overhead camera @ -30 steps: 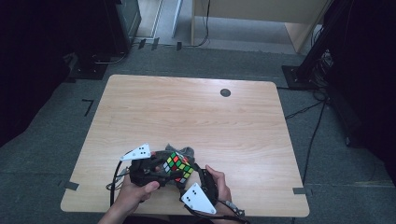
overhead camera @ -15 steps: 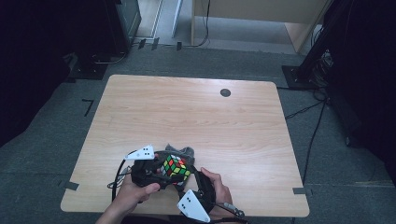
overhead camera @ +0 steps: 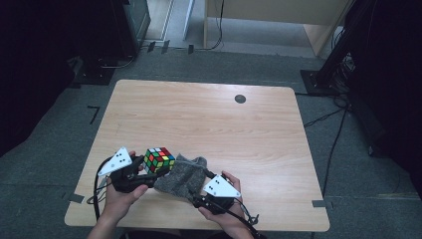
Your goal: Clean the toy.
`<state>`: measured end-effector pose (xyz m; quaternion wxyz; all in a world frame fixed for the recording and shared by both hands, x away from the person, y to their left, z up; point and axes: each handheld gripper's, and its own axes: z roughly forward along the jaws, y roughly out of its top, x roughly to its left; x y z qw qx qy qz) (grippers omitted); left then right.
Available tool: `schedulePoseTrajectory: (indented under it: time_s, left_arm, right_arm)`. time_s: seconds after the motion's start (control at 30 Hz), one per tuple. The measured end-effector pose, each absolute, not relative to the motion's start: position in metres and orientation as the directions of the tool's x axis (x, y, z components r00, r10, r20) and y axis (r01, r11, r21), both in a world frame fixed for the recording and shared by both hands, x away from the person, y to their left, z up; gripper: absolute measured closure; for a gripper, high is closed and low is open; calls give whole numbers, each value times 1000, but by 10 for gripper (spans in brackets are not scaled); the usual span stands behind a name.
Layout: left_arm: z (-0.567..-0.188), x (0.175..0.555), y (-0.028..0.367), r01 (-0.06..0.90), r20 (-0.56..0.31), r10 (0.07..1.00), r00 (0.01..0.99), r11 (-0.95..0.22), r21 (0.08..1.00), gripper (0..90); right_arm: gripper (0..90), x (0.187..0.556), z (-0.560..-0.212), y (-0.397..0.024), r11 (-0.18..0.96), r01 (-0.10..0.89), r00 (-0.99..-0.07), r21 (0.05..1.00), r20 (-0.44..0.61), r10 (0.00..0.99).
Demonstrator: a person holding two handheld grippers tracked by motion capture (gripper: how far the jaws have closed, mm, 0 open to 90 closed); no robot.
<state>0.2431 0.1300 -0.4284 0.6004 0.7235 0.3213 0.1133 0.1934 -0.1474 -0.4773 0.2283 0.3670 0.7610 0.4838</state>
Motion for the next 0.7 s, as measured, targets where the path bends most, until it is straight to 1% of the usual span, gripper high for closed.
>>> schedulePoseTrajectory:
  time_s: [0.13, 0.27, 0.33, 0.43, 0.53, 0.63, 0.7]
  left_arm:
    - [-435, 240, 133, 282, -177, 625, 761, -72, 957, 340]
    - [-442, 240, 131, 288, -176, 616, 768, -88, 953, 339]
    - [-444, 240, 130, 295, -178, 615, 768, -93, 951, 338]
    - [-446, 240, 128, 295, -162, 614, 773, -122, 948, 339]
    - [-447, 239, 127, 275, -134, 595, 792, -153, 949, 339]
    - [-447, 236, 125, 248, -108, 573, 813, -171, 954, 340]
    - [-448, 235, 124, 227, -88, 561, 823, -182, 957, 339]
  right_arm:
    - [311, 199, -489, -132, 317, 384, -644, 867, 5, 765]
    - [427, 204, -506, -119, 383, 439, -649, 813, -8, 761]
    - [482, 207, -513, -116, 396, 467, -640, 790, -6, 768]
    - [572, 212, -517, -120, 389, 498, -643, 775, 29, 766]
    - [649, 216, -514, -129, 408, 505, -631, 761, 3, 776]
    - [650, 219, -511, -150, 431, 520, -610, 738, -33, 792]
    - [610, 220, -508, -170, 432, 547, -614, 717, -7, 789]
